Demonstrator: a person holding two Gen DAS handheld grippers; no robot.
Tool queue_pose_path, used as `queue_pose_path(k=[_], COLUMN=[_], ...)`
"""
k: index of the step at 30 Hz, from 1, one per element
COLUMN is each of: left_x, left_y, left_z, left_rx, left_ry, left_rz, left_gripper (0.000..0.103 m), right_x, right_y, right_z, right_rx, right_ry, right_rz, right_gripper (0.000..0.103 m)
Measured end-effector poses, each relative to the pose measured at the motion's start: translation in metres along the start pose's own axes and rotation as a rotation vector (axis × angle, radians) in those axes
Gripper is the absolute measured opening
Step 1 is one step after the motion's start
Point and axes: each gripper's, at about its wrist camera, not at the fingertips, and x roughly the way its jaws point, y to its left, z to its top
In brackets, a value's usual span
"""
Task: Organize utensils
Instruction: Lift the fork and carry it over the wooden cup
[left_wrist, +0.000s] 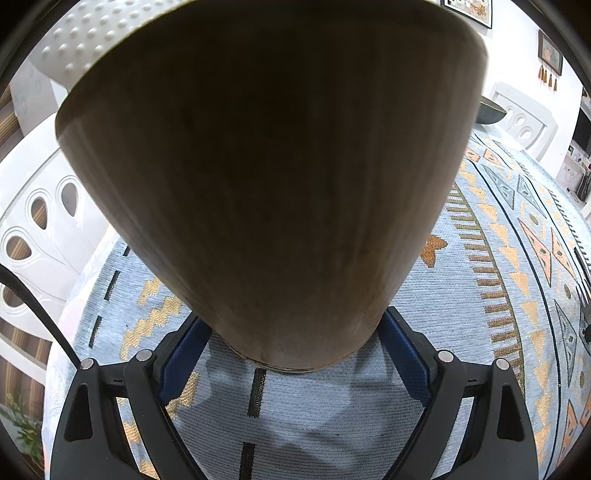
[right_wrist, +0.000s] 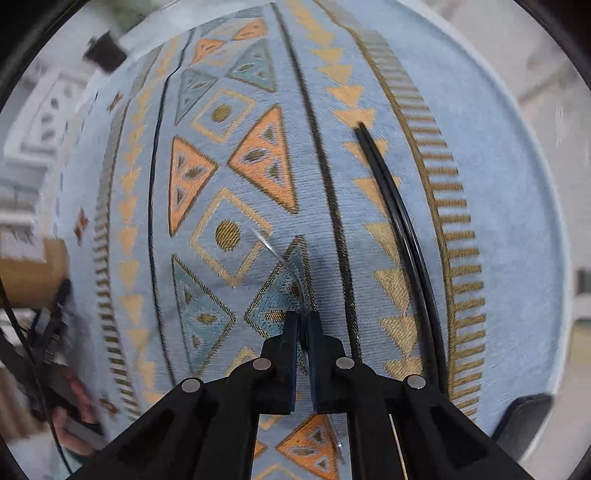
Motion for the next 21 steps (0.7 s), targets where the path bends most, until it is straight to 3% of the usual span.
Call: queue_pose_path(k=[3,4,8,13,21], left_x=[0.001,0.002,0.003,0.003,0.003], left_y=[0.001,0.001,0.002,0.002,0.003], left_z=[-0.001,-0.001,-0.003,-0.003,-0.003], left_rx=[0.001,0.000,-0.002,-0.001,-0.001], left_ry=[0.000,0.000,0.002,0.002,0.002], left_rz=[0.001,0.000,-0.003,-0.002,-0.001], left_gripper=[0.091,0.091,0.091,0.091,0.091], right_x=[-0.002,-0.004,-0.020,-0.051,-0.074], right_y=[0.017,0.017,-0.003,-0.002,0.056], right_z=[-0.004,-0.005,-0.009,-0.019,-0.006], right_rx=[-0.060,-0.052,0.069,0.082,0.065], right_ry=[-0.044,-0.056,-0.118,-0.263,-0.380], right_rz=[-0.085,-0.066,0.239,0.444,0.605], right_gripper=[0.005,0.003,0.003,0.003,0.003])
